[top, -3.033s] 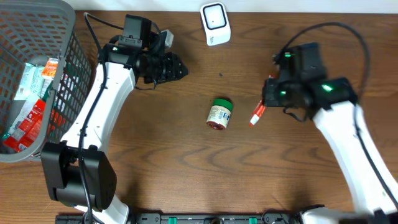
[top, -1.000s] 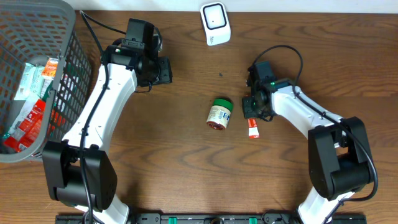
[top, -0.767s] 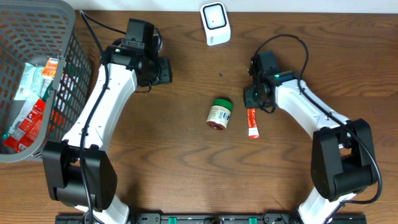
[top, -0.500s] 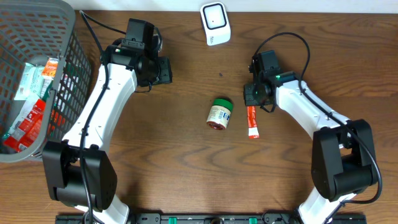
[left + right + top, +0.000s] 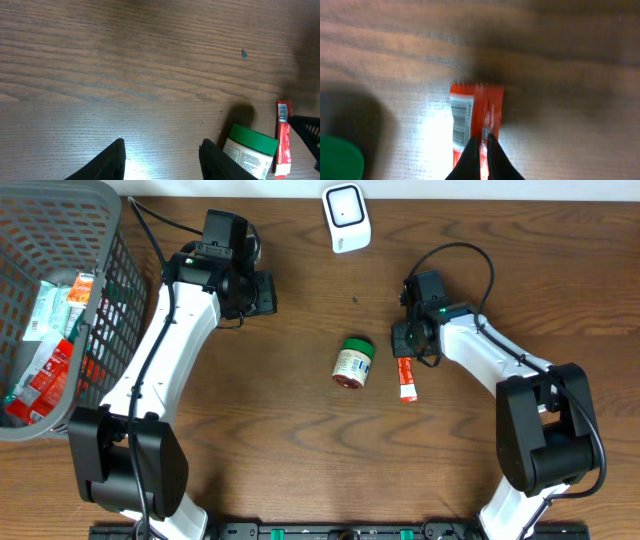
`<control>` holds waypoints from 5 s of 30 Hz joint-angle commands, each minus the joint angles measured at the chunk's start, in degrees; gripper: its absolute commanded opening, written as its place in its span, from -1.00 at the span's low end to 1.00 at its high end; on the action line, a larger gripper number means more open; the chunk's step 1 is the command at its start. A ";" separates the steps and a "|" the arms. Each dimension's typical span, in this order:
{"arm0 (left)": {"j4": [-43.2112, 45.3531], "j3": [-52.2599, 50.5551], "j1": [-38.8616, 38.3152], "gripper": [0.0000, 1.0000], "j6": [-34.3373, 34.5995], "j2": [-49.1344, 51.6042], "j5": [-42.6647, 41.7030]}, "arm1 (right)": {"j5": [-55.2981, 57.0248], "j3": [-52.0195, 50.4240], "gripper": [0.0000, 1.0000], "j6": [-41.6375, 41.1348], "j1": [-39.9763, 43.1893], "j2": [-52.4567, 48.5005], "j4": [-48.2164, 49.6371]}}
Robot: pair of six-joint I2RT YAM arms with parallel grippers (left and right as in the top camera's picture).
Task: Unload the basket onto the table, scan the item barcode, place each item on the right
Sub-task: 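Lay the stick flat on the table and open the right gripper, then move the left gripper into the grey basket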
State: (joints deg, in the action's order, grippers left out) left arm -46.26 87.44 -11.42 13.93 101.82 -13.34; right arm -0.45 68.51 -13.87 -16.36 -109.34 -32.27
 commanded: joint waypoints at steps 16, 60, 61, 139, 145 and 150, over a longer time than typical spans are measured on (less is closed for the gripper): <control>-0.59 -0.35 -0.07 -0.03 0.09 0.55 0.57 | -4.94 -5.92 -0.92 -1.60 -0.90 2.82 2.05; -2.38 -0.35 -0.17 -0.03 0.09 0.55 0.55 | -4.98 0.81 0.07 1.36 1.97 11.63 -14.99; -2.58 -0.35 -0.20 -0.03 0.09 0.55 0.55 | -5.01 0.92 0.10 1.60 2.64 11.63 -14.91; -20.20 11.23 42.93 0.52 67.01 13.40 29.29 | -4.33 -1.14 0.99 2.80 11.78 11.58 -17.25; -19.21 11.23 43.80 0.51 68.46 16.33 29.29 | -4.33 -1.14 0.98 2.80 11.78 11.58 -17.25; -19.21 11.23 44.81 0.51 69.61 17.84 29.29 | -4.33 -1.14 0.99 2.80 11.78 11.58 -17.25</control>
State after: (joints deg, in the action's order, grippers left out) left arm -65.34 98.91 32.49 81.67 118.39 15.33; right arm -5.15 67.75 -11.51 -4.56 -98.21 -49.47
